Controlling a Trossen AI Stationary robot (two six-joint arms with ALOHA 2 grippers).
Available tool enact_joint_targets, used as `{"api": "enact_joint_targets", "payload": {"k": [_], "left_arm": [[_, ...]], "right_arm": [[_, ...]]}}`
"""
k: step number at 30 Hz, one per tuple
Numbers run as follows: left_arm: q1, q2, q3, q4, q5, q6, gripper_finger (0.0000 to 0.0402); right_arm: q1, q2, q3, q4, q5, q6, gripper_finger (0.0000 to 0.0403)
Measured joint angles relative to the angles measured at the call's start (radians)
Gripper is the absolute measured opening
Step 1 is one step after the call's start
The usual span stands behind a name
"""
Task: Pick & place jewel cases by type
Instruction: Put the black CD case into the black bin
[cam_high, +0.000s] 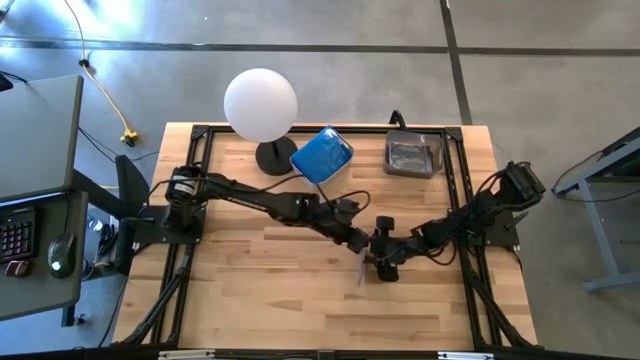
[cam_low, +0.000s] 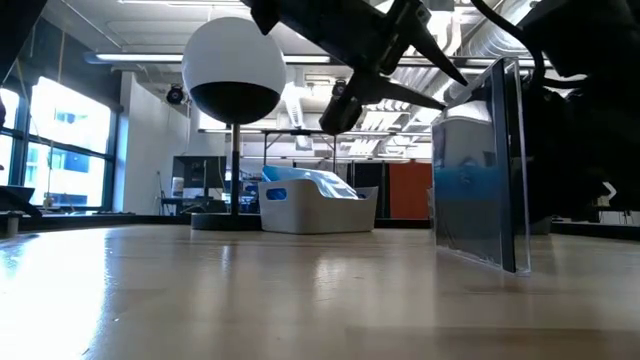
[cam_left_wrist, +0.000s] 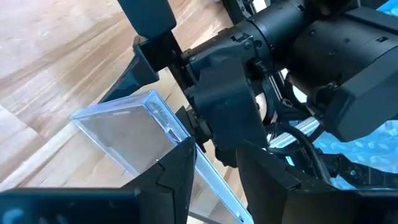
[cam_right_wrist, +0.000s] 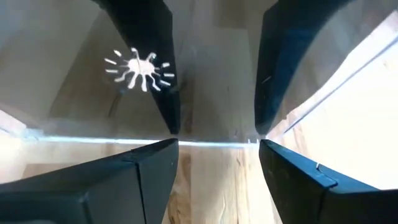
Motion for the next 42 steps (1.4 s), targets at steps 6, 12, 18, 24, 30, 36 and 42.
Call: {"api": "enact_joint_targets", "payload": {"k": [6, 12, 18, 24, 30, 36, 42], "left_arm": [[0.000, 0.001, -0.003, 0.013, -0.008, 0.017, 0.0123], [0.000, 0.003, -0.005, 0.053, -0.031, 0.044, 0.0123], [0.000, 0.004, -0.006, 0.065, -0.042, 0.054, 0.0123], [0.000, 0.004, -0.006, 0.100, -0.067, 0.073, 0.0124], [0.006, 0.005, -0.007, 0.096, -0.105, 0.099, 0.0124], [0.008, 0.023, -0.008, 0.100, -0.115, 0.107, 0.0124], [0.023, 0.031, -0.014, 0.116, -0.013, 0.181, 0.0124]], "right_arm": [[0.026, -0.001, 0.000, -0.016, 0.058, -0.034, 0.0220], [0.026, -0.003, 0.000, -0.021, 0.052, -0.029, 0.0220], [0.026, -0.059, 0.000, -0.086, 0.054, -0.022, 0.0220], [0.026, -0.168, -0.001, -0.184, 0.055, -0.002, 0.0220], [0.026, -0.252, -0.001, -0.225, 0.069, -0.008, 0.0220], [0.026, -0.284, -0.001, -0.286, 0.076, -0.006, 0.0220], [0.026, -0.283, -0.002, -0.290, 0.048, -0.001, 0.0220]]}}
